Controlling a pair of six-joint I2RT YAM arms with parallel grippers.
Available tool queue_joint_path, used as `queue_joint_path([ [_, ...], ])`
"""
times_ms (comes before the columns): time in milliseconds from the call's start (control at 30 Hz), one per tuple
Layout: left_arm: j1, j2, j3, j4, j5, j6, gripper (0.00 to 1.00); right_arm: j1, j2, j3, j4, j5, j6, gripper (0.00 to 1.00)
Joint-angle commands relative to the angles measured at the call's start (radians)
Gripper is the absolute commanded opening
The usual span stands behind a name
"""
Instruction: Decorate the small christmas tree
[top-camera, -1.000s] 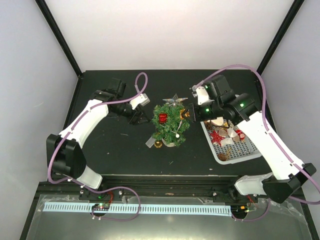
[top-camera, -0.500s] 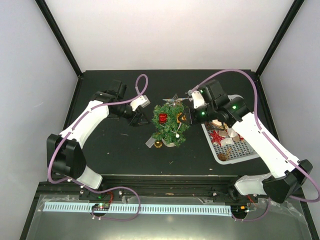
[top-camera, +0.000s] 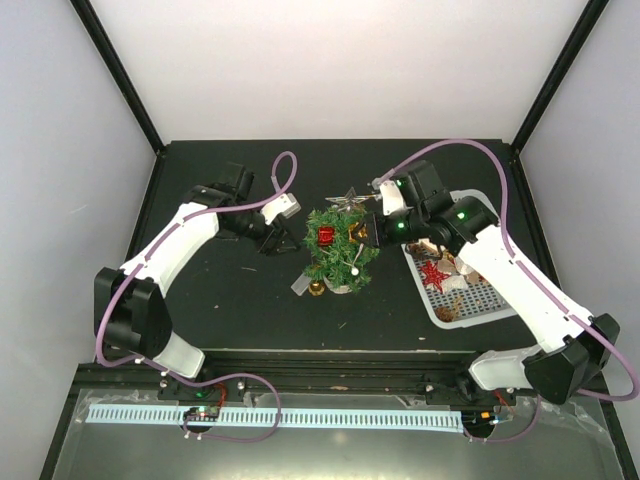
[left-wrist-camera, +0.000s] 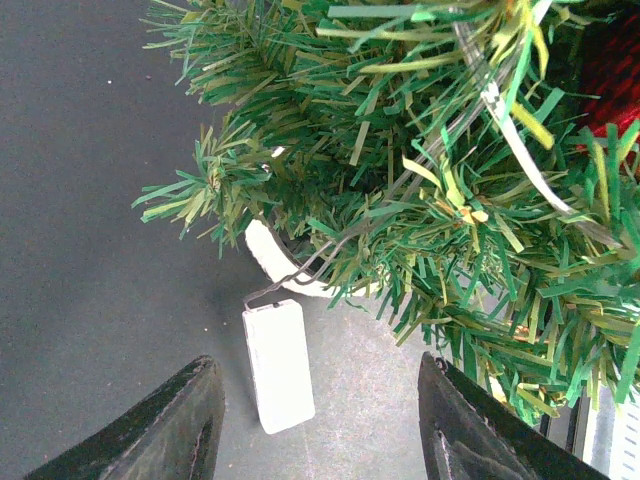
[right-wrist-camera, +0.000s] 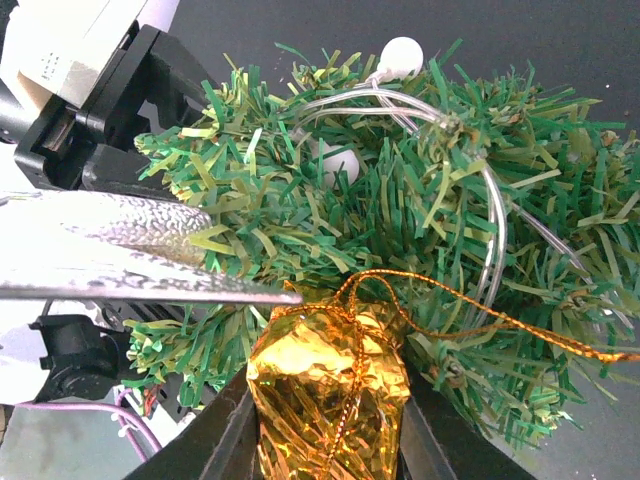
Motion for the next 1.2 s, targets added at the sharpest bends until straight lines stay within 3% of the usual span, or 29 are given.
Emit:
queue_joint_path([
  [0,-0.007,-0.030,-0.009,0.021,0.018,-0.003,0.55,0.006,0.014,-0.004,0.042,-0.019,0.012,0.31],
  [500,-0.007,-0.030,-0.017,0.032,0.020,0.000,0.55,0.026,0.020,0.018,0.017,0.000,0.005,0.48],
  [1167,-0.007,-0.028,-0.020,0.031,0.018,0.002,0.55,0.027,-0.025,0.038,-0.014,0.055,0.004,0.50],
])
